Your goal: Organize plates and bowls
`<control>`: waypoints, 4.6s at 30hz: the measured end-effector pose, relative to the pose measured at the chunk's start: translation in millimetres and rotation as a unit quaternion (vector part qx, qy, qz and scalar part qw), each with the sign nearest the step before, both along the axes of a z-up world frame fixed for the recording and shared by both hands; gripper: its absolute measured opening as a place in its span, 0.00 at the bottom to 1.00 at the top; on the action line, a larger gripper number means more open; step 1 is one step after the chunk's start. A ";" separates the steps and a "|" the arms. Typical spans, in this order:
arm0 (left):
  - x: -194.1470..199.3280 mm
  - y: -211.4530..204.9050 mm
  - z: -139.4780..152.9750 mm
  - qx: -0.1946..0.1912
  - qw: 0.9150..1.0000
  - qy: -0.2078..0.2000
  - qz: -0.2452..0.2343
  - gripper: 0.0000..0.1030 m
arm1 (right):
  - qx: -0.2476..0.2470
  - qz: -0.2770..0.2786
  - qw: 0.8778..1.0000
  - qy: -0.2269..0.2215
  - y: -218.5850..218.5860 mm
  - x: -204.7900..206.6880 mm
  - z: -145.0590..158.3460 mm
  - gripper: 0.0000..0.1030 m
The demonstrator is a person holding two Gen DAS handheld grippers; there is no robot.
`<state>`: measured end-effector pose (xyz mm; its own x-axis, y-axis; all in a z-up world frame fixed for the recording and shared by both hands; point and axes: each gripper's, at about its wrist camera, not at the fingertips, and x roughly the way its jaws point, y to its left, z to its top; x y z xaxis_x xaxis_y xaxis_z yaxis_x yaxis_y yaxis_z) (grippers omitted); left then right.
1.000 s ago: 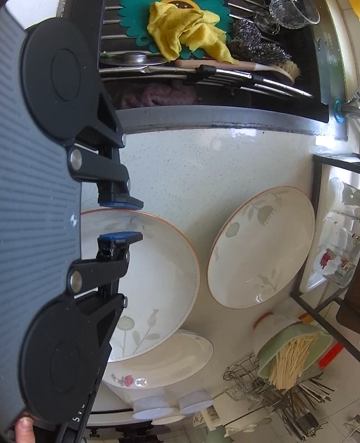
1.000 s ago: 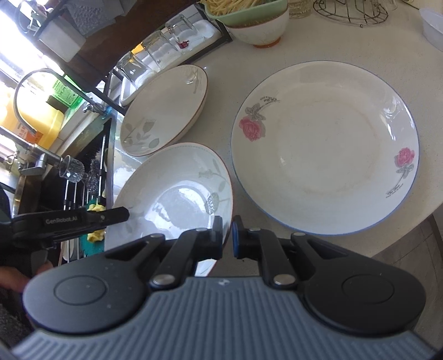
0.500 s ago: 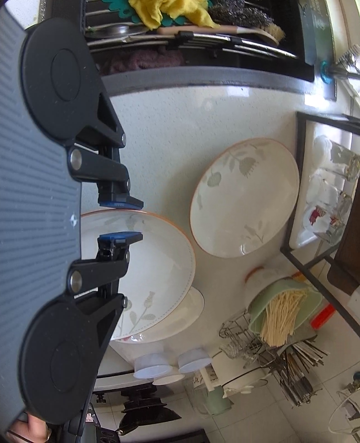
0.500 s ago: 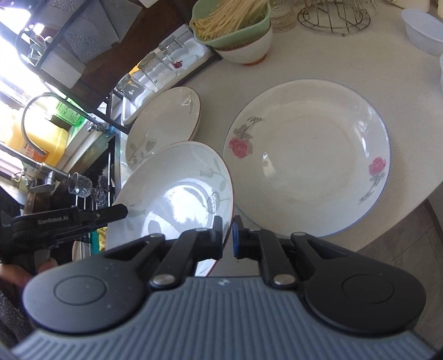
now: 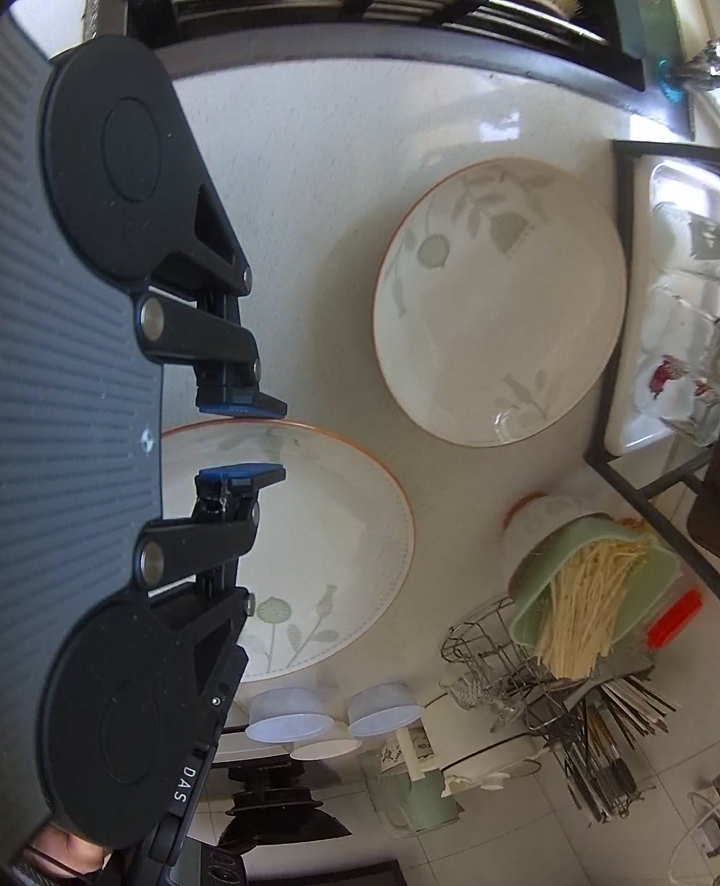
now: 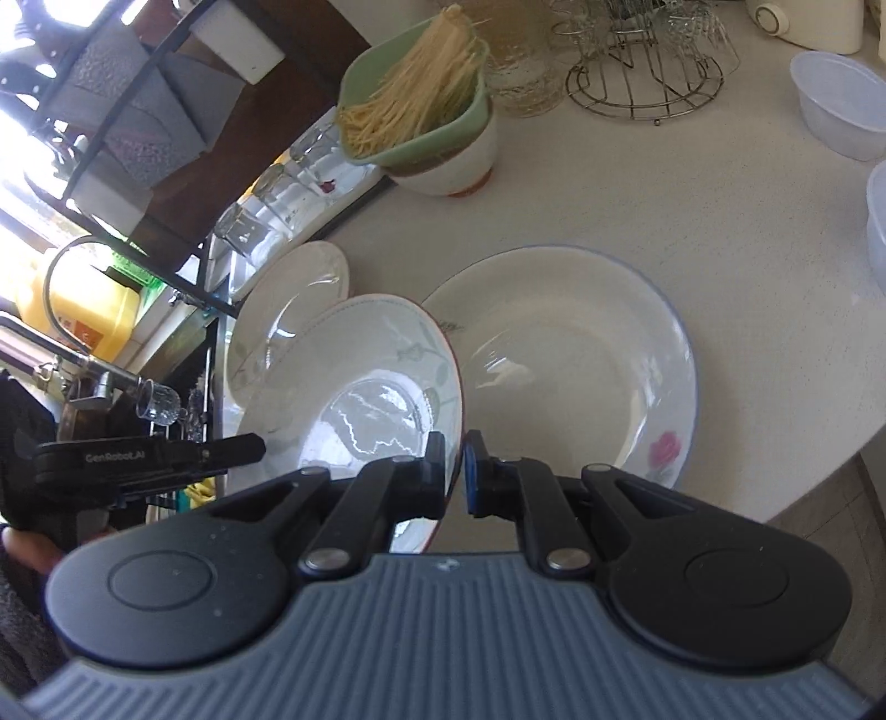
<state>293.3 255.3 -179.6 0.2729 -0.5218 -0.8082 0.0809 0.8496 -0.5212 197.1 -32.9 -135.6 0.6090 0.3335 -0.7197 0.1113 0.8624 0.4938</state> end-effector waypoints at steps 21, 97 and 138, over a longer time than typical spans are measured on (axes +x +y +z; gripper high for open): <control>19.7 -70.1 -6.9 0.076 0.997 0.029 0.009 0.19 | -0.022 0.074 0.997 0.030 -55.9 55.0 -26.9 0.11; -52.7 -187.6 115.9 0.114 0.978 -0.155 0.085 0.25 | -0.112 0.066 0.966 -0.223 -134.2 -3.5 90.1 0.18; -196.6 -233.6 135.3 0.144 0.966 -0.186 0.111 0.25 | -0.100 0.098 0.958 -0.249 -158.2 -117.8 94.9 0.18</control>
<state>96.7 21.7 -44.3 0.6507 -0.1861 -0.7362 0.0165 0.9727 -0.2313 79.3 -191.2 -40.7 0.8337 0.3614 -0.4175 -0.2682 0.9259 0.2660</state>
